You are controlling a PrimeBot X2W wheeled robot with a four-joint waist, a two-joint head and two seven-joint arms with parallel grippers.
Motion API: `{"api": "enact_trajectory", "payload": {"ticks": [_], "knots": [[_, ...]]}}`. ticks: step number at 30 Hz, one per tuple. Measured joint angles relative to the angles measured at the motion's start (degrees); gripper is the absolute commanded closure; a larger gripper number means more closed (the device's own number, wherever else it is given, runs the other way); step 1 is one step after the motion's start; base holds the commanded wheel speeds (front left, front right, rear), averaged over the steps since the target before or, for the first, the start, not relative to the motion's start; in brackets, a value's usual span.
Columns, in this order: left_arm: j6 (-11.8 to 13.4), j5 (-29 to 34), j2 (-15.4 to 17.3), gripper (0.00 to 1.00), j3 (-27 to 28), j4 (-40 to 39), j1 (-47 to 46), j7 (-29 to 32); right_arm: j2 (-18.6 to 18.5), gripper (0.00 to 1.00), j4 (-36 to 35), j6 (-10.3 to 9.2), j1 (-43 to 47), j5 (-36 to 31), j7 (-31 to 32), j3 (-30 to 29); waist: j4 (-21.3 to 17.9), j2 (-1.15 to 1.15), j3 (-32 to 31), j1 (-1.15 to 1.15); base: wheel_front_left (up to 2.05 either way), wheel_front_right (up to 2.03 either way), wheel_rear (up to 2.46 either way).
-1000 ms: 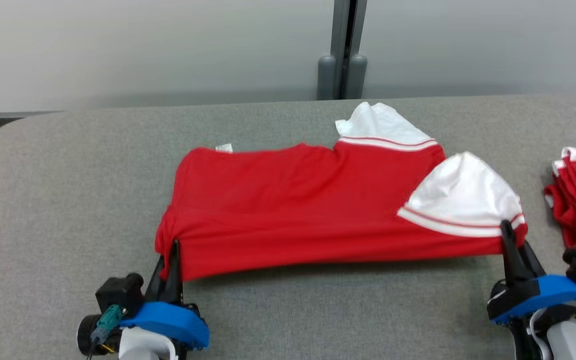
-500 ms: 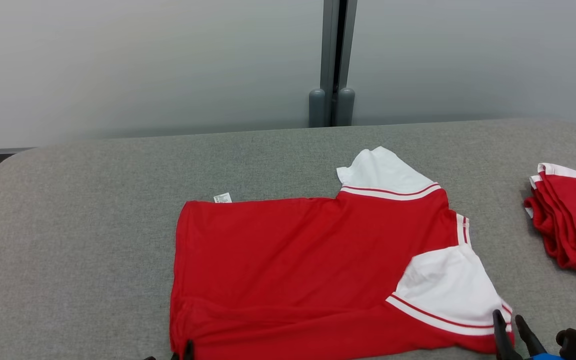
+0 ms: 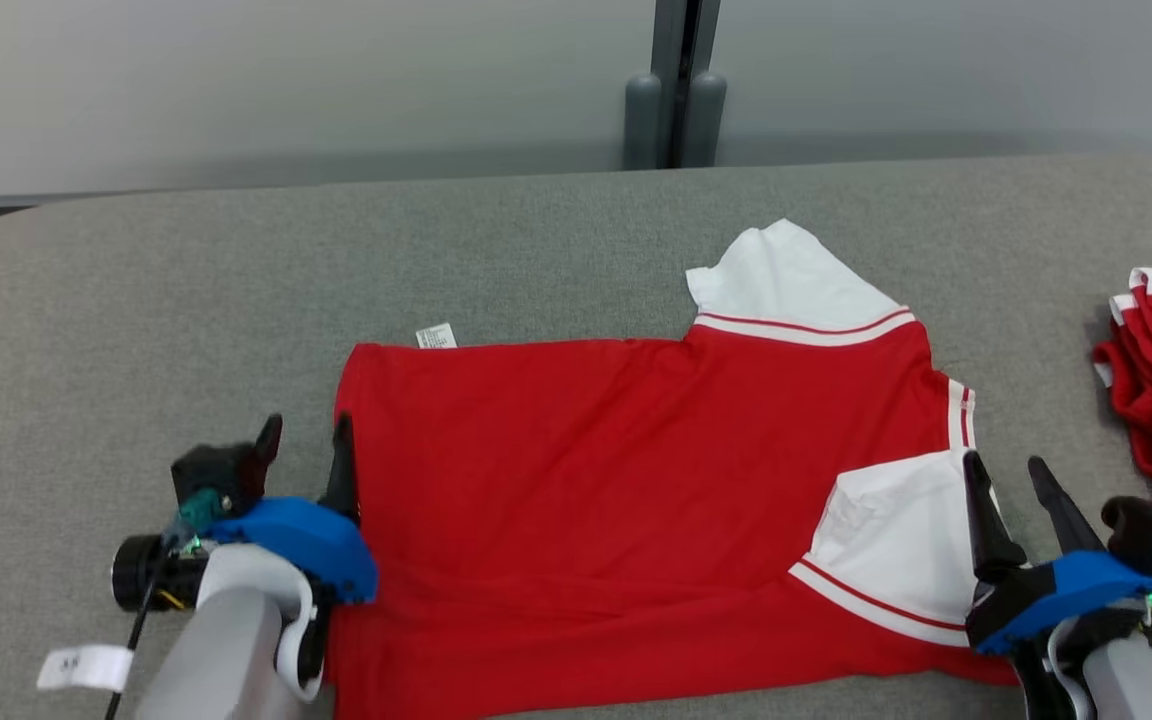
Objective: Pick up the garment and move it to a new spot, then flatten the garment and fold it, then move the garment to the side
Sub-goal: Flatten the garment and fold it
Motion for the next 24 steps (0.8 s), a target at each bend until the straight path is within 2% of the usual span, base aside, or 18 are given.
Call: {"api": "enact_trajectory", "payload": {"ticks": [6,13,20,21,22,24], "knots": [[-1.69,-1.67,-0.11,0.00,0.10,5.75,-9.46,2.30,-0.44,0.00,0.07,0.00,-5.50,0.80,0.00,3.63,-1.60,0.00,5.06,0.01,0.00,0.00,0.00],[-1.33,-2.47,0.09,0.00,0.71,13.14,-15.77,1.67,-1.83,0.00,-0.09,0.00,-9.76,2.24,0.00,6.59,-3.29,0.00,9.49,0.01,0.00,0.00,0.00],[-1.07,-1.40,0.01,0.00,-0.81,19.03,-20.37,1.66,-5.43,0.00,0.90,0.00,-16.11,3.68,1.09,11.23,-3.19,0.00,12.01,0.00,0.00,0.00,0.00],[-1.11,-1.37,-0.11,0.56,-0.98,19.31,-20.85,1.26,-6.26,0.00,1.20,0.00,-17.60,3.79,2.20,12.18,-3.02,0.00,12.27,0.00,0.00,0.00,0.00],[-1.13,-1.09,-0.23,1.00,-1.35,19.49,-21.20,0.69,-7.04,0.00,1.52,0.00,-19.23,4.00,3.53,13.23,-2.80,0.00,12.52,0.00,0.00,0.00,0.00],[-1.24,-0.89,-0.67,1.00,-1.90,19.87,-21.85,-0.14,-8.66,0.00,2.26,0.00,-22.69,4.38,6.37,15.60,-2.20,0.00,13.08,0.00,0.00,0.00,0.00]]}}
